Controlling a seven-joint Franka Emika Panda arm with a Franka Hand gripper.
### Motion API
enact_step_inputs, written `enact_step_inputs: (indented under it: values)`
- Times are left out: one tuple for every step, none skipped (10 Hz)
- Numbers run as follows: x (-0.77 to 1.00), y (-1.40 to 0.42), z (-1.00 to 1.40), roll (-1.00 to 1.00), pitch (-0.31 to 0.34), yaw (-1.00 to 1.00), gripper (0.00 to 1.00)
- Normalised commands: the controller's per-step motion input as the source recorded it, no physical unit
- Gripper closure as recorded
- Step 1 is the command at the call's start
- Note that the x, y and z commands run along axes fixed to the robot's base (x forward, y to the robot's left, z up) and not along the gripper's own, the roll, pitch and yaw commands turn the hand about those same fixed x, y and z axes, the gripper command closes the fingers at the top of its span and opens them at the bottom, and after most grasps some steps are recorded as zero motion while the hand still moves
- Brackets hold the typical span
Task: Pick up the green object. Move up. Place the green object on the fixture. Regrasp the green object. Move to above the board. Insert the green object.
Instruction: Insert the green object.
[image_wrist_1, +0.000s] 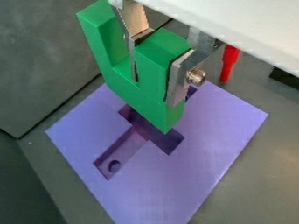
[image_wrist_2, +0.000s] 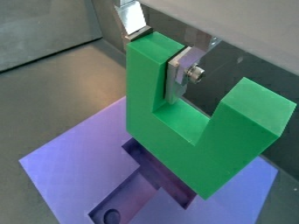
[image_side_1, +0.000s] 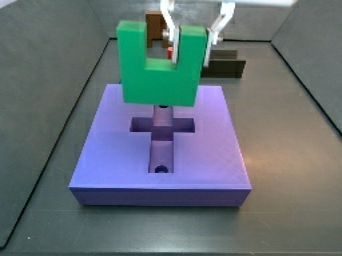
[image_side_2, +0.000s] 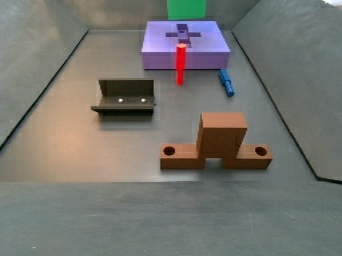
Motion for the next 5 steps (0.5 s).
enact_step_inputs:
  values:
    - [0.0,0.0,-0.26,0.02,0.0,0.08,1.0]
    - [0.0,0.0,-0.27,0.02,0.0,0.08,1.0]
    - [0.0,0.0,-0.26,0.07,0.0,0.06,1.0]
    - [0.02,0.0,-0.26,0.12,-0.011,0.03,1.0]
    - [0.04,0.0,-0.27,0.14,-0.01,0.03,1.0]
